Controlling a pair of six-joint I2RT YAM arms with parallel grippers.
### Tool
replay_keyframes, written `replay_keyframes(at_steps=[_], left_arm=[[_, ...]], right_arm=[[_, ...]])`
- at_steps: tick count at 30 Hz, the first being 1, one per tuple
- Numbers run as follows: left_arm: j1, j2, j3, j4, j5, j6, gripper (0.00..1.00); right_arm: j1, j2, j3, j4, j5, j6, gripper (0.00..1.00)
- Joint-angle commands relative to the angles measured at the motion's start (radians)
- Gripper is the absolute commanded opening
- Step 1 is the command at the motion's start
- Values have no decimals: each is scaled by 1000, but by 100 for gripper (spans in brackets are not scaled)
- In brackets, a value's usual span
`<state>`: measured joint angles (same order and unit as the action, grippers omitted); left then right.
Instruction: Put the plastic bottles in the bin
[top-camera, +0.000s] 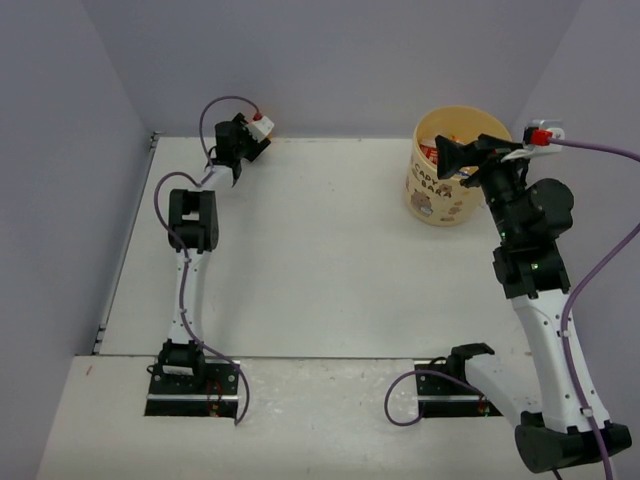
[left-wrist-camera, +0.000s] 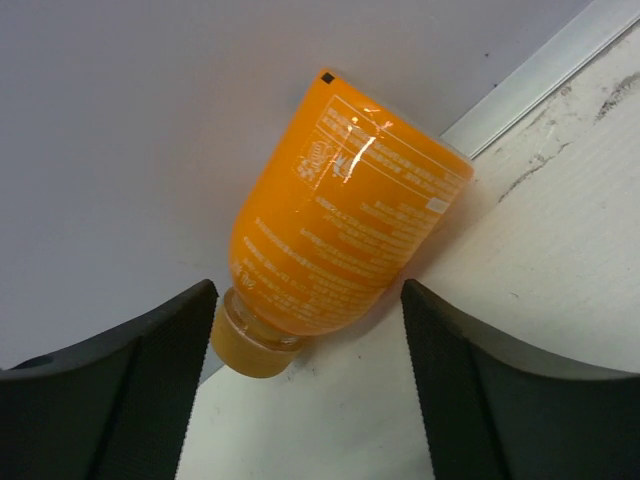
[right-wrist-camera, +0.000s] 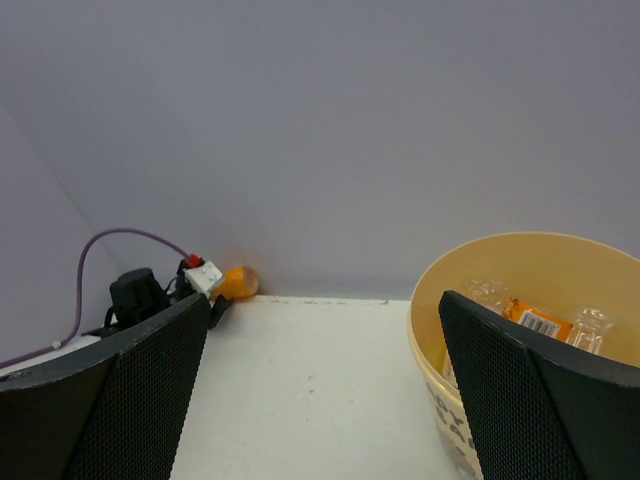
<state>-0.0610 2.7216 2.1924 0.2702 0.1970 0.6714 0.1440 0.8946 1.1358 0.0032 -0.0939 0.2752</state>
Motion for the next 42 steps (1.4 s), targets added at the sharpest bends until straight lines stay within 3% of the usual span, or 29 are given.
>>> replay_keyframes(at_steps=[1, 5, 12, 17, 20, 24, 27, 31, 33, 42], left_arm=[[-12, 27, -18, 107, -5, 63, 71], [-13, 27, -5, 94, 0, 56, 59], [-21, -28, 43, 20, 12, 28, 16], [-39, -134, 16, -16, 34, 32, 10], [-50, -173, -4, -36, 70, 50, 19], [-59, -195, -11, -52, 94, 44, 20], [-63, -194, -11, -87, 105, 66, 26], [-65, -203, -7, -180, 109, 115, 83], [-65, -214, -18, -209, 101, 136, 98], [-72, -163, -16, -157, 67, 154, 100]], right_arm=[[2, -32, -11, 3, 91, -10, 99], [2, -38, -16, 3, 112, -12, 99], [1, -53, -27, 0, 130, -15, 99], [2, -82, -64, 0, 147, -7, 99], [2, -93, -74, -13, 165, -8, 99], [1, -107, -76, -32, 177, -10, 99], [0, -112, -82, -28, 183, -13, 99], [2, -102, -82, -28, 188, -14, 99], [2, -95, -80, -30, 190, -11, 99], [0, -74, -73, -37, 210, -13, 99]])
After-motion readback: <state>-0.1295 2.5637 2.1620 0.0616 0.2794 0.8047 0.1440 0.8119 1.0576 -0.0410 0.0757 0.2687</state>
